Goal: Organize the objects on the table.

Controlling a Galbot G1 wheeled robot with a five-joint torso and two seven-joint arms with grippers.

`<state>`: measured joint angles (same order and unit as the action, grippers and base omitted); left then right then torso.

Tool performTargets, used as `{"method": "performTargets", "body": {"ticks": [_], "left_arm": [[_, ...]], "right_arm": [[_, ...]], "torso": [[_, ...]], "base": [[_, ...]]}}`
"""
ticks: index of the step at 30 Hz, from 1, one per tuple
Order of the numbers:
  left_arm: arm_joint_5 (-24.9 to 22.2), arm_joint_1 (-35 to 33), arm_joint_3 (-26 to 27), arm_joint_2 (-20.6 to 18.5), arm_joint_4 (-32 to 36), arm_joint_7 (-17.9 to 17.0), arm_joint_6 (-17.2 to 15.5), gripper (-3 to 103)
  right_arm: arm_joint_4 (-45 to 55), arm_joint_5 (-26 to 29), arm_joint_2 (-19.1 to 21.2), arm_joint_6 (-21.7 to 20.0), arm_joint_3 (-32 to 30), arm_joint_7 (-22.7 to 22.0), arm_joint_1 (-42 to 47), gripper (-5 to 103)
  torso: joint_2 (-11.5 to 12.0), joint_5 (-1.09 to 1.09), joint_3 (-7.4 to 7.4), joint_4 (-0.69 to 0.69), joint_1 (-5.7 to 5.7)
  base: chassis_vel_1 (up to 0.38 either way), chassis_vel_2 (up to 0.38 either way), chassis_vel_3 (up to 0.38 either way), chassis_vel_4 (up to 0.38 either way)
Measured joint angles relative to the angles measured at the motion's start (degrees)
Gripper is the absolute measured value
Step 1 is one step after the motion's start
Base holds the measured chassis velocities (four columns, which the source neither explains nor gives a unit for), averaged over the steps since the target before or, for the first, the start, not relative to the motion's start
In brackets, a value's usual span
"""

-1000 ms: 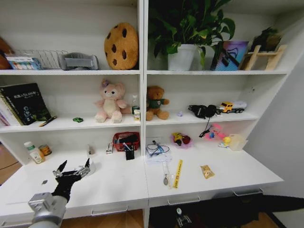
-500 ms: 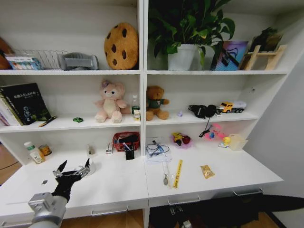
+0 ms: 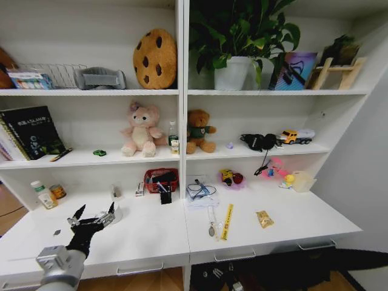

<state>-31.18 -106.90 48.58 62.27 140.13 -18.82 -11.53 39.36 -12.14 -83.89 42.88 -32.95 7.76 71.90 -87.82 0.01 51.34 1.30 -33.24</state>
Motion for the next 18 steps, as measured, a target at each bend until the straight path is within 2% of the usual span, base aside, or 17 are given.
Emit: {"method": "performTargets", "body": {"ticks": [2, 4, 7, 10, 11, 13, 16, 18], "left_arm": [[0.0, 0.0, 0.0, 0.0, 0.0, 0.0, 0.0, 100], [0.0, 0.0, 0.0, 0.0, 0.0, 0.0, 0.0, 100], [0.0, 0.0, 0.0, 0.0, 0.0, 0.0, 0.0, 100], [0.0, 0.0, 0.0, 0.0, 0.0, 0.0, 0.0, 100], [0.0, 0.0, 0.0, 0.0, 0.0, 0.0, 0.0, 100], [0.0, 0.0, 0.0, 0.0, 0.0, 0.0, 0.0, 100], [0.0, 0.0, 0.0, 0.0, 0.0, 0.0, 0.0, 100], [0.0, 0.0, 0.0, 0.0, 0.0, 0.0, 0.0, 100]], "right_arm": [[3.7, -0.9, 1.2, 1.9, 0.0, -0.3, 3.8, 99], [10.9, 0.6, 3.0, 1.9, 0.3, -0.3, 9.4, 100], [15.0, 2.4, 3.9, 1.8, 0.6, 0.3, 12.4, 100], [31.4, 9.7, 7.4, 0.3, 1.3, 1.8, 25.1, 100], [31.4, 9.7, 7.4, 0.3, 1.3, 1.8, 25.1, 100], [42.5, 14.4, 9.1, -0.6, 0.4, 2.2, 33.7, 100], [46.8, 16.3, 9.7, -1.1, -0.2, 2.2, 37.2, 100], [59.3, 21.3, 10.9, -2.0, -2.8, 3.4, 47.0, 100]], "torso": [[0.0, 0.00, 0.00, 0.00, 0.00], [0.0, 0.00, 0.00, 0.00, 0.00], [0.0, -0.02, 0.00, -0.01, 0.00], [0.0, -0.02, -0.01, 0.00, 0.00], [0.0, -0.02, -0.01, 0.00, 0.00], [0.0, 0.00, -0.01, 0.01, 0.01], [0.0, 0.00, -0.01, 0.00, 0.01], [0.0, -0.01, -0.01, 0.00, 0.01]], "base": [[0.000, 0.000, 0.000, 0.000], [0.000, 0.000, 0.000, 0.000], [0.000, 0.000, 0.000, 0.000], [0.000, 0.000, 0.000, 0.000], [0.000, 0.000, 0.000, 0.000], [0.000, 0.000, 0.000, 0.000], [0.000, 0.000, 0.000, 0.000], [0.000, 0.000, 0.000, 0.000]]}}
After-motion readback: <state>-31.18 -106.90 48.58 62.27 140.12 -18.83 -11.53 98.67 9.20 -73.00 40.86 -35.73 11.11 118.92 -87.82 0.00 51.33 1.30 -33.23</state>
